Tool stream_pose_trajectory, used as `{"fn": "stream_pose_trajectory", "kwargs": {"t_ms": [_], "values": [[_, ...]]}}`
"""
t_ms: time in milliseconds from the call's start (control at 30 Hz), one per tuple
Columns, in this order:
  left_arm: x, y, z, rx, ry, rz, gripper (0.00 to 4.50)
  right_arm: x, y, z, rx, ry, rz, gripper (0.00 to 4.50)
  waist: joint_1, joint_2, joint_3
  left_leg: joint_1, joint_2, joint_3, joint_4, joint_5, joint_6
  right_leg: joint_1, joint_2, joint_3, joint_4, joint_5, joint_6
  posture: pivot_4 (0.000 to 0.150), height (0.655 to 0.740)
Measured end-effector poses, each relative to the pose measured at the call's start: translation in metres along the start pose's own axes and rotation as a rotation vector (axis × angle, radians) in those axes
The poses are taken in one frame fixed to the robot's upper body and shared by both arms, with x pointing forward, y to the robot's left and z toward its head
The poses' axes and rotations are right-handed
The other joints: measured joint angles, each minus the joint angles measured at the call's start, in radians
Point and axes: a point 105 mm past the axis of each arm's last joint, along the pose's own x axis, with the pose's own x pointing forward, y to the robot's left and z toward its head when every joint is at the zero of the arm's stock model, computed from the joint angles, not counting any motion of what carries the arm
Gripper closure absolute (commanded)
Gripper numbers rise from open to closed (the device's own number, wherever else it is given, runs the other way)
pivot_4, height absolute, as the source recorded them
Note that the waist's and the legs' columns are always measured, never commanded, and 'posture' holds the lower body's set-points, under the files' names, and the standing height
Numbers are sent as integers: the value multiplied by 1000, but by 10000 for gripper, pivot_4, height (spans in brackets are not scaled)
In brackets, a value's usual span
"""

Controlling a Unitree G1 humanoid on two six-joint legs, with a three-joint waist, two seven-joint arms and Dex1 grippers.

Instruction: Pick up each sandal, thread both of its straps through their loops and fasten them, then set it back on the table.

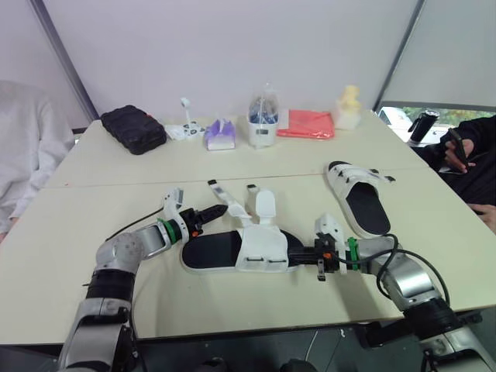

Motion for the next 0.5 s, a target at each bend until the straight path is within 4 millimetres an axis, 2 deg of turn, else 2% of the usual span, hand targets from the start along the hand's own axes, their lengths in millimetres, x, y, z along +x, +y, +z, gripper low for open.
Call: {"fn": "stream_pose_trajectory", "kwargs": {"t_ms": [200,333,433,500], "values": [[29,-2,29,-61,-86,8,4330,6,3,0,-1,-22,5,44411,-1,-1,-1,0,0,0,0,0,-1,0,0,-1,0,0,0,1500,7400],[46,-4,37,-31,-119,45,4330,11,6,1,-4,-33,1,44411,-14,-2,-1,0,0,0,-1,0,-1,0,0,-1,0,0,0,1500,7400],[52,9,32,-33,-166,130,12825,14,8,1,-6,-38,-4,45000,-18,-2,-1,0,0,-1,-1,-1,-3,-1,0,-1,0,0,0,1500,7400],[53,15,32,-34,-192,170,23266,15,8,2,-10,-35,-9,45000,-18,-2,-1,0,0,-1,0,-1,-3,-1,0,-1,1,0,0,1500,7400]]}}
